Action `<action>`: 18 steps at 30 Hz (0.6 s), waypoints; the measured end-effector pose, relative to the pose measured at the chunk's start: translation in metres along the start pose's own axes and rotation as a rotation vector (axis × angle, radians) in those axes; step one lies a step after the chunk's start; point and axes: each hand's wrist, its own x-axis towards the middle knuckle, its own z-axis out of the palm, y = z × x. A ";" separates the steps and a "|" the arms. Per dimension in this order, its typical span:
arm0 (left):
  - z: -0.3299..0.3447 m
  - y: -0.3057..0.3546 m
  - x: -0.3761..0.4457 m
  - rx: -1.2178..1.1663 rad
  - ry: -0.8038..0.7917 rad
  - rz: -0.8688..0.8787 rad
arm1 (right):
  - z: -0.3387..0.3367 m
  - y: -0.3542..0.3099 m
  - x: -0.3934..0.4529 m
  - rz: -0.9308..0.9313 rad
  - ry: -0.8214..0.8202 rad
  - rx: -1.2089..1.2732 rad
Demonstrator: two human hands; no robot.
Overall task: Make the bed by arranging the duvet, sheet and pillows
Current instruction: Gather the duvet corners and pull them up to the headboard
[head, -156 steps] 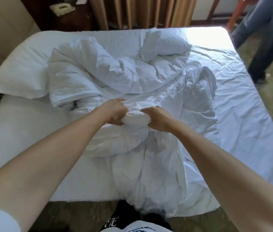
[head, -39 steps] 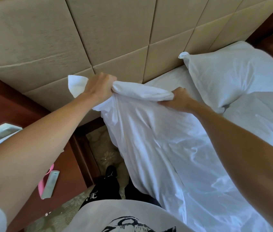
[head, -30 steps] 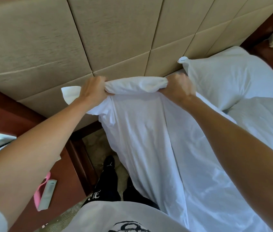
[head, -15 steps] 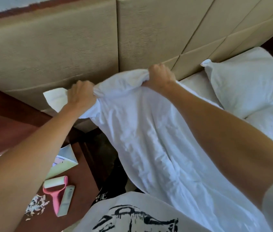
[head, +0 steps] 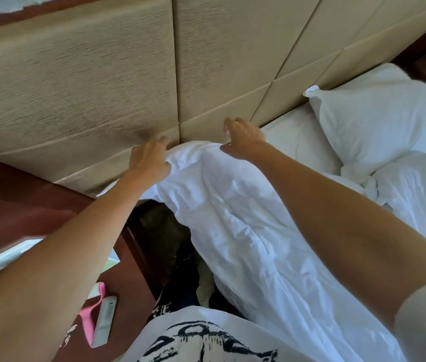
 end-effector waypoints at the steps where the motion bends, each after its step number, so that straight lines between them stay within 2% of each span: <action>1: 0.001 0.006 0.002 -0.003 -0.007 0.014 | -0.002 0.004 -0.004 0.017 0.001 0.015; 7: 0.005 0.072 0.012 -0.072 -0.071 0.071 | -0.011 0.067 -0.043 0.131 -0.013 -0.004; 14: 0.020 0.192 0.022 -0.053 -0.139 0.222 | 0.001 0.191 -0.101 0.308 -0.054 0.004; 18: 0.034 0.257 0.026 -0.062 -0.164 0.287 | 0.011 0.256 -0.123 0.336 -0.039 0.047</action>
